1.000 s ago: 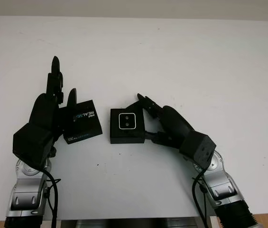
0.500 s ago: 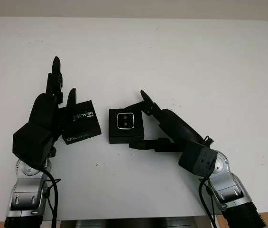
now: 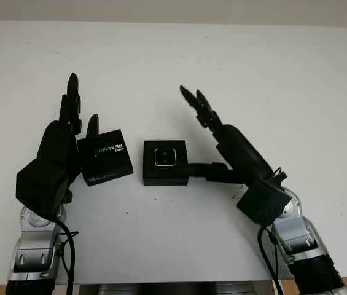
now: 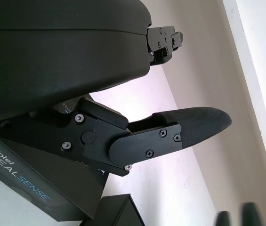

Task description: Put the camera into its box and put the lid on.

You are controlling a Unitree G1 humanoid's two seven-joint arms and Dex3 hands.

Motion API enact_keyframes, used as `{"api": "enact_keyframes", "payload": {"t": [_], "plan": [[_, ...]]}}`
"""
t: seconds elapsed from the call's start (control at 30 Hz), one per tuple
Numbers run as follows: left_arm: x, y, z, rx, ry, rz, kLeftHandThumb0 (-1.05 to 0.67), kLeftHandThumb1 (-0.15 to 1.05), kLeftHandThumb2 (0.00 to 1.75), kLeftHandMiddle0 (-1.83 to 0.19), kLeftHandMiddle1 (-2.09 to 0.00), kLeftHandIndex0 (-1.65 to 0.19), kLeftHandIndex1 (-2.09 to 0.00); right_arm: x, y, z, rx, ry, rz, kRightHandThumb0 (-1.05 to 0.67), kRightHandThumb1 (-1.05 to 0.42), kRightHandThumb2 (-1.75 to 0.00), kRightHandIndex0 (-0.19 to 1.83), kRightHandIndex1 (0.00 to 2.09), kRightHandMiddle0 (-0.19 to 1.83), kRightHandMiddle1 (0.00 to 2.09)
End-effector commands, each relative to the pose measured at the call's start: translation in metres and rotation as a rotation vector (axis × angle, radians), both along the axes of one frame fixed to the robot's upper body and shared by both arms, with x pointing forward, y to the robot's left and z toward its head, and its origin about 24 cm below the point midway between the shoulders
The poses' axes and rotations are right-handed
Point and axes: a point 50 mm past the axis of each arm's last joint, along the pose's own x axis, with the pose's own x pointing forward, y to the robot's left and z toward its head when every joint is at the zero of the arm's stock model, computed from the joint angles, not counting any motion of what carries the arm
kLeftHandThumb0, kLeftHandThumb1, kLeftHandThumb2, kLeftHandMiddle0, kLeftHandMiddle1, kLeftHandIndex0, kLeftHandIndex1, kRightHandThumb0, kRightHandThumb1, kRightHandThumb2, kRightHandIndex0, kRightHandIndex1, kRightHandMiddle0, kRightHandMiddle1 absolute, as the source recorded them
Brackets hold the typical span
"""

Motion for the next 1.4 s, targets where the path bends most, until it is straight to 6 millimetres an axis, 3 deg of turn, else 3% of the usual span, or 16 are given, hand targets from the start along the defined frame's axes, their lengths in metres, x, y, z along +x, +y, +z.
{"api": "enact_keyframes", "payload": {"t": [0.0, 0.23, 0.33, 0.5, 0.67, 0.83, 1.1, 1.37], "plan": [[-0.003, 0.001, 0.001, 0.002, -0.010, 0.004, -0.78, 1.05, 0.69, 0.13, -0.05, 0.14, -0.06, 0.000, -0.001, 0.010, 0.023, -0.040, -0.012, -0.68, -0.94, -0.04, -0.19, 0.00, -0.19, 0.00], [-0.001, 0.007, 0.010, 0.049, -0.045, 0.003, -0.78, 1.05, 0.62, 0.12, -0.05, 0.13, -0.06, 0.002, -0.007, 0.017, 0.044, -0.060, -0.038, -0.74, -0.94, -0.05, -0.19, 0.00, -0.18, 0.02], [0.000, 0.018, 0.024, 0.252, -0.019, -0.019, -0.84, 1.05, 0.52, 0.13, -0.05, 0.14, -0.05, 0.002, -0.010, 0.017, 0.056, -0.045, -0.052, -0.73, -0.93, -0.05, -0.19, 0.00, -0.17, 0.03], [0.007, 0.034, 0.050, 0.654, 0.068, -0.117, -0.99, 1.05, 0.20, 0.19, 0.00, 0.19, 0.00, 0.005, -0.019, 0.017, 0.084, -0.006, -0.083, -0.77, -0.96, -0.06, -0.18, 0.02, -0.13, 0.05], [0.019, 0.033, 0.061, 0.944, 0.110, -0.205, -1.04, 1.05, 0.10, 0.19, 0.00, 0.19, 0.00, 0.011, -0.033, 0.025, 0.188, 0.075, -0.028, -0.83, -0.98, -0.06, -0.19, 0.00, -0.17, 0.03], [0.029, 0.028, 0.060, 1.069, 0.153, -0.256, -1.03, 1.00, 0.06, 0.19, 0.00, 0.19, 0.00, 0.019, -0.050, 0.040, 0.271, 0.098, -0.015, -0.82, -0.97, -0.06, -0.19, 0.00, -0.19, 0.00], [0.038, 0.020, 0.044, 1.115, 0.213, -0.298, -1.03, 1.00, 0.06, 0.19, 0.00, 0.19, 0.00, 0.025, -0.086, 0.067, 0.414, 0.076, -0.086, -0.86, -1.01, -0.07, -0.19, 0.00, -0.19, 0.00], [0.040, 0.013, 0.028, 1.165, 0.251, -0.281, -1.02, 1.01, 0.06, 0.19, 0.00, 0.19, 0.00, 0.020, -0.102, 0.074, 0.456, 0.046, -0.135, -0.82, -1.01, -0.05, -0.19, 0.00, -0.17, 0.02]]}}
